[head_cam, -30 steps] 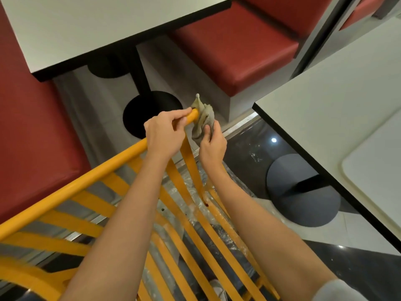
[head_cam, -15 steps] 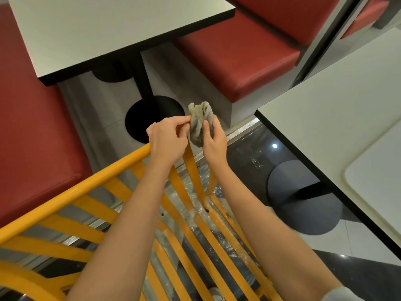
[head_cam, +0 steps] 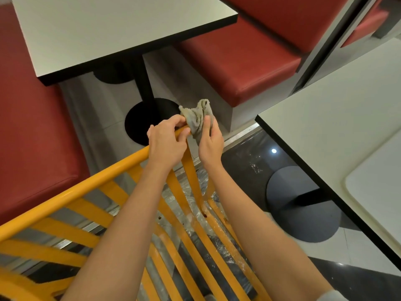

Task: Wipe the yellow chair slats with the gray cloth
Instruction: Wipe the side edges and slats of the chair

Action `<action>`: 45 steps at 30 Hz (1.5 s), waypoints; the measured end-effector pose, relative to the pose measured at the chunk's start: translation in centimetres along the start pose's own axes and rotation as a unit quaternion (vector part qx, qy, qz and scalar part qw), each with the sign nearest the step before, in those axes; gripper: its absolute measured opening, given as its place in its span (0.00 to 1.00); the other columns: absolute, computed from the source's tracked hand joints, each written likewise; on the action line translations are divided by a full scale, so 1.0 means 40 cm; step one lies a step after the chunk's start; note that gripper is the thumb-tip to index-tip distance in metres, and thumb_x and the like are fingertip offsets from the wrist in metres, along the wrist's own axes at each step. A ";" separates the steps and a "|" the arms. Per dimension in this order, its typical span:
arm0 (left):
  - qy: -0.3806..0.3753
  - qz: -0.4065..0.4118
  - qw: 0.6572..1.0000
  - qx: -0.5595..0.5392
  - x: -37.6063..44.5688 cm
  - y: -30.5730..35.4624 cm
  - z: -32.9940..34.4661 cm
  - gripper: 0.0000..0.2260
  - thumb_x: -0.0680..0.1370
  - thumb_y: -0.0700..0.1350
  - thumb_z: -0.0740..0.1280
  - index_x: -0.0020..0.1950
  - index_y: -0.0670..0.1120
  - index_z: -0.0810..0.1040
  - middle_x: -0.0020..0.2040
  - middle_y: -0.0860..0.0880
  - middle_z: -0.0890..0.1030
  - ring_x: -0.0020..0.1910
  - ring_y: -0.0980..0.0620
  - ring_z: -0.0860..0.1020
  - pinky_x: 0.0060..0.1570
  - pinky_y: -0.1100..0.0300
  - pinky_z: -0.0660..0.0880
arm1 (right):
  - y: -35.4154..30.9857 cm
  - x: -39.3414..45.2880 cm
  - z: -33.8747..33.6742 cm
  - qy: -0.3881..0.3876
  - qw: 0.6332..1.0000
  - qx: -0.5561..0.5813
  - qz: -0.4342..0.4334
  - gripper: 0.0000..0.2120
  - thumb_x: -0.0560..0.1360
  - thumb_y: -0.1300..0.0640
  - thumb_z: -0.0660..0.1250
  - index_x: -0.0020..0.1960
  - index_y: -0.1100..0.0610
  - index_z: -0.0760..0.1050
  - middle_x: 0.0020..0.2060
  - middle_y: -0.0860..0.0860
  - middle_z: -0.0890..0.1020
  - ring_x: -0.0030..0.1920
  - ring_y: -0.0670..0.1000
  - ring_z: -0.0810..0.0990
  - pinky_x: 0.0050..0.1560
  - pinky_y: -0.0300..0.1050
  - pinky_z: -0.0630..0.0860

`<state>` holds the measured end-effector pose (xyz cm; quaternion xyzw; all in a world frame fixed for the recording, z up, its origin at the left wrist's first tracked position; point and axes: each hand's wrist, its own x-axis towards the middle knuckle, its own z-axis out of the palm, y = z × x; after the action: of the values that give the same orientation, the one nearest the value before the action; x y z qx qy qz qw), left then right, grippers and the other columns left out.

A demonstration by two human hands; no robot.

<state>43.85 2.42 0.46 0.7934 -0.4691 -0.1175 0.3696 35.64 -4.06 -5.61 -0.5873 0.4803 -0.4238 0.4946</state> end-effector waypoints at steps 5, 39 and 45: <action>0.007 0.003 1.000 -0.001 0.003 -0.001 -0.003 0.07 0.78 0.43 0.68 0.55 0.51 0.80 0.48 0.58 0.77 0.54 0.55 0.75 0.63 0.42 0.71 | 0.067 0.038 -0.037 -0.032 0.978 -0.079 0.188 0.31 0.83 0.38 0.49 0.55 0.61 0.79 0.49 0.57 0.81 0.54 0.56 0.80 0.62 0.60 0.76; 0.004 0.005 1.000 -0.003 0.002 -0.004 -0.008 0.04 0.78 0.44 0.69 0.52 0.49 0.80 0.50 0.54 0.79 0.52 0.56 0.71 0.55 0.56 0.71 | -0.046 -0.004 -0.230 0.008 0.987 0.155 0.045 0.06 0.78 0.49 0.66 0.49 0.50 0.79 0.47 0.49 0.80 0.50 0.50 0.80 0.54 0.46 0.77; 0.010 0.026 1.000 0.005 0.003 -0.014 -0.006 0.03 0.78 0.45 0.69 0.51 0.50 0.81 0.49 0.55 0.79 0.51 0.56 0.73 0.53 0.58 0.70 | -0.011 -0.058 -0.095 -0.087 0.984 0.135 0.073 0.13 0.85 0.49 0.55 0.57 0.57 0.73 0.47 0.47 0.79 0.46 0.40 0.80 0.46 0.36 0.77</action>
<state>44.42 2.61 0.26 0.7837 -0.4867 -0.0974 0.3735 31.59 -2.43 -4.67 -0.5127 0.4155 -0.3950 0.6392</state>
